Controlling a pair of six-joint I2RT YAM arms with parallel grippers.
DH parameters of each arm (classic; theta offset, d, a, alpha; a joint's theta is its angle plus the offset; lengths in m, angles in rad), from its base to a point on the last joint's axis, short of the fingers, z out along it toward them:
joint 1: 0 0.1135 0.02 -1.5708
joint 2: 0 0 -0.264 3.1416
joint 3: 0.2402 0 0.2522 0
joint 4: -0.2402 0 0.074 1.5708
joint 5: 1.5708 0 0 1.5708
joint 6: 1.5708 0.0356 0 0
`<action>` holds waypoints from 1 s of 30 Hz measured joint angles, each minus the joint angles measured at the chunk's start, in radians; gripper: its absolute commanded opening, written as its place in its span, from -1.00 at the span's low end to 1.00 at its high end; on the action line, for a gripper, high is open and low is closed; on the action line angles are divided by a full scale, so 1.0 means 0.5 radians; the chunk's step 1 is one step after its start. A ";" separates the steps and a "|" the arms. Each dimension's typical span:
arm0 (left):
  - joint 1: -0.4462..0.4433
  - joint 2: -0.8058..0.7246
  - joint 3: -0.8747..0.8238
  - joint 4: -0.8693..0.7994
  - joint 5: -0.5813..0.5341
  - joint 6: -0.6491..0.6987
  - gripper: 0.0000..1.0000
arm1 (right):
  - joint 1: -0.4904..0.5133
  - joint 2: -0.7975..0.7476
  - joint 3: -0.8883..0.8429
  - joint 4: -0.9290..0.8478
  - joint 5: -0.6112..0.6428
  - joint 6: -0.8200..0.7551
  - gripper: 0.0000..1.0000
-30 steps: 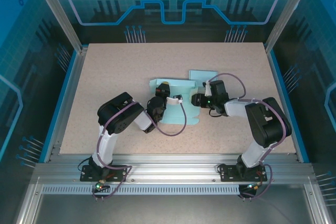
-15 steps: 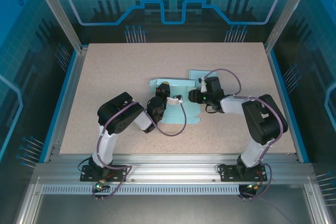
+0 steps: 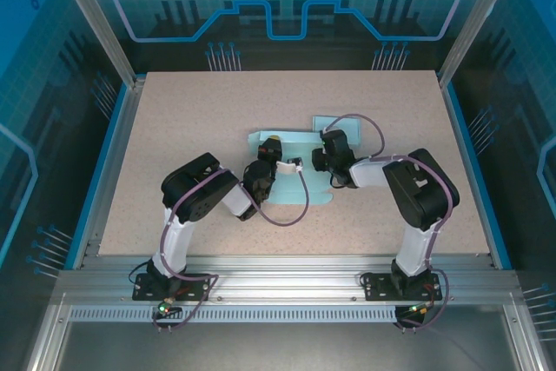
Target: Fold the paper box
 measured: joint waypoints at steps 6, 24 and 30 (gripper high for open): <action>-0.079 -0.028 -0.001 -0.048 -0.013 -0.088 0.02 | 0.014 0.000 0.000 -0.002 0.142 0.008 -0.74; -0.422 -0.752 -0.253 -0.140 -0.386 -0.994 0.98 | 0.094 -0.115 -0.104 -0.057 0.357 0.039 -1.00; -0.435 -1.295 -0.384 -0.217 -0.500 -1.587 0.98 | 0.095 -0.348 -0.278 -0.061 0.375 0.123 -1.00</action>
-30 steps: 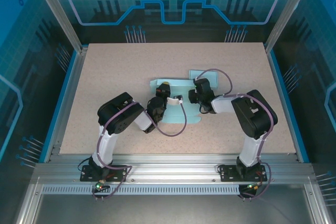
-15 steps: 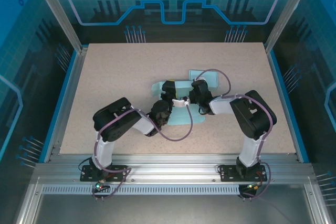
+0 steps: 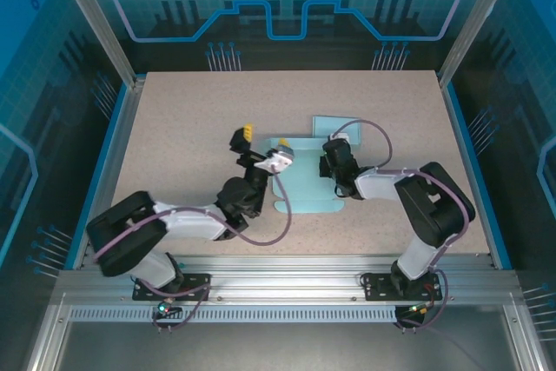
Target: Fold the paper box
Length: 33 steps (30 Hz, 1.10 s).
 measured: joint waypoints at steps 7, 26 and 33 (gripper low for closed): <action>0.352 -0.700 0.098 -1.295 0.279 -1.231 0.98 | 0.008 -0.300 -0.222 0.000 -0.024 0.101 -1.00; 1.082 -0.560 0.101 -2.292 1.685 -2.760 0.98 | 0.008 -0.617 -0.332 -0.001 -0.205 0.160 -1.00; 1.093 -0.324 0.104 -2.115 1.949 -2.849 0.98 | 0.008 -0.638 -0.308 -0.100 -0.191 0.182 -1.00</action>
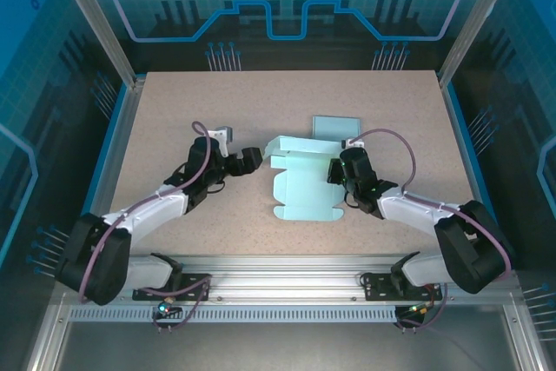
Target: Fold the paper box
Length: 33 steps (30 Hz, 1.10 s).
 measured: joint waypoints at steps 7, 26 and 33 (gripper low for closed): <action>0.000 0.054 0.005 0.091 0.062 -0.065 0.98 | 0.000 0.006 0.037 -0.043 0.004 0.017 -1.00; -0.297 -0.443 0.122 -0.098 -0.218 0.113 0.98 | 0.070 0.206 0.172 -0.076 0.053 0.018 -1.00; -0.402 -0.253 0.335 -0.324 -0.473 0.290 0.98 | 0.111 0.208 0.196 -0.096 0.069 0.013 -1.00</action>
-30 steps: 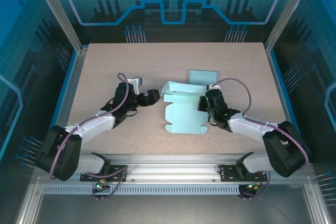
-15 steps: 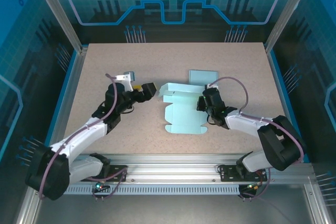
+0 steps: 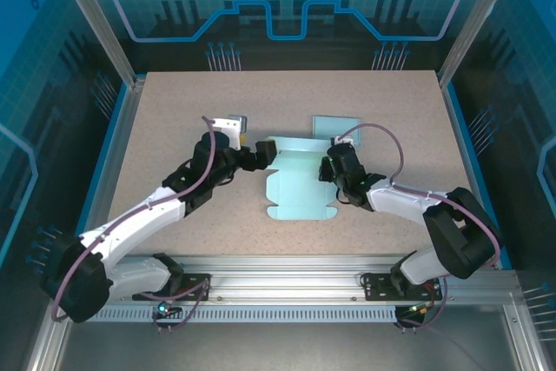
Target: Fold the paper box
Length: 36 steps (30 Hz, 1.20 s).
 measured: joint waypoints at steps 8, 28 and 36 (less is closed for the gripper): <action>-0.059 0.172 0.005 -0.117 -0.249 0.121 0.98 | 0.034 0.000 0.011 -0.024 0.026 -0.008 -1.00; -0.231 0.401 0.007 0.262 -0.414 0.240 0.98 | 0.053 0.000 0.032 -0.047 0.123 0.024 -1.00; -0.262 0.175 -0.138 0.203 -0.593 0.201 0.98 | 0.081 0.002 0.066 -0.064 0.136 0.031 -1.00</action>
